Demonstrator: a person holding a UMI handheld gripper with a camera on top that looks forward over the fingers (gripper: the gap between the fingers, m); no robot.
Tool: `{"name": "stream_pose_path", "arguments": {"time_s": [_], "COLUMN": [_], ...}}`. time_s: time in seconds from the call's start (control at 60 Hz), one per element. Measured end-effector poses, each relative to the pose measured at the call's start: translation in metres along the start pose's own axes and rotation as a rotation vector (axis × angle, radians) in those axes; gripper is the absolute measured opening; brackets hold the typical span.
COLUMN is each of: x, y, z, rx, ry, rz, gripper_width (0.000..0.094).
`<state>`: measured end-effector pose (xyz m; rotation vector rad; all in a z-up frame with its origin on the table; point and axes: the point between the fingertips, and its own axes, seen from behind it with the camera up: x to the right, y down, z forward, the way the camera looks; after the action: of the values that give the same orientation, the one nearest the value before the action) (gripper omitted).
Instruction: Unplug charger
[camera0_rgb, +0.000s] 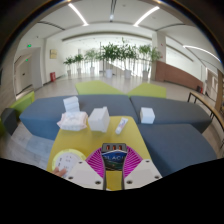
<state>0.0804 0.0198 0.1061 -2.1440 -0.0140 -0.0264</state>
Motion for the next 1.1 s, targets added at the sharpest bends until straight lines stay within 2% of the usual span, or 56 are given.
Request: {"name": "stream_pose_path", "arguments": {"time_s": [0.05, 0.133, 0.233, 0.3, 0.317, 0.333, 0.367, 0.383, 0.4, 0.417, 0.467, 0.583, 0.783, 0.917, 1.033, 1.1], "x": [0.008, 0.014, 0.019, 0.018, 0.017, 0.017, 0.018, 0.020, 0.022, 0.025, 0.027, 0.014, 0.000, -0.019, -0.034, -0.030], "y": [0.035, 0.072, 0.096, 0.091, 0.092, 0.094, 0.098, 0.098, 0.097, 0.094, 0.087, 0.061, 0.011, -0.006, -0.012, -0.017], "z": [0.018, 0.046, 0.062, 0.068, 0.071, 0.075, 0.074, 0.077, 0.076, 0.075, 0.068, 0.031, -0.066, -0.128, -0.166, -0.183], "rx": [-0.092, -0.166, -0.223, -0.211, -0.214, -0.221, -0.236, -0.238, -0.234, -0.229, -0.214, -0.159, -0.010, 0.057, 0.084, 0.115], "ry": [0.011, 0.018, 0.035, 0.030, 0.029, 0.027, 0.036, 0.046, 0.056, 0.068, 0.076, 0.025, 0.035, 0.035, -0.017, 0.007], "rz": [0.004, -0.022, -0.013, -0.010, -0.009, -0.010, -0.015, -0.021, -0.030, -0.042, -0.070, -0.047, -0.069, -0.087, -0.008, -0.023], "gripper_width": [0.0191, 0.0207, 0.0282, 0.0356, 0.0385, 0.0511, 0.0698, 0.0680, 0.0866, 0.0840, 0.0847, 0.0848, 0.0850, 0.0853, 0.0846, 0.0849]}}
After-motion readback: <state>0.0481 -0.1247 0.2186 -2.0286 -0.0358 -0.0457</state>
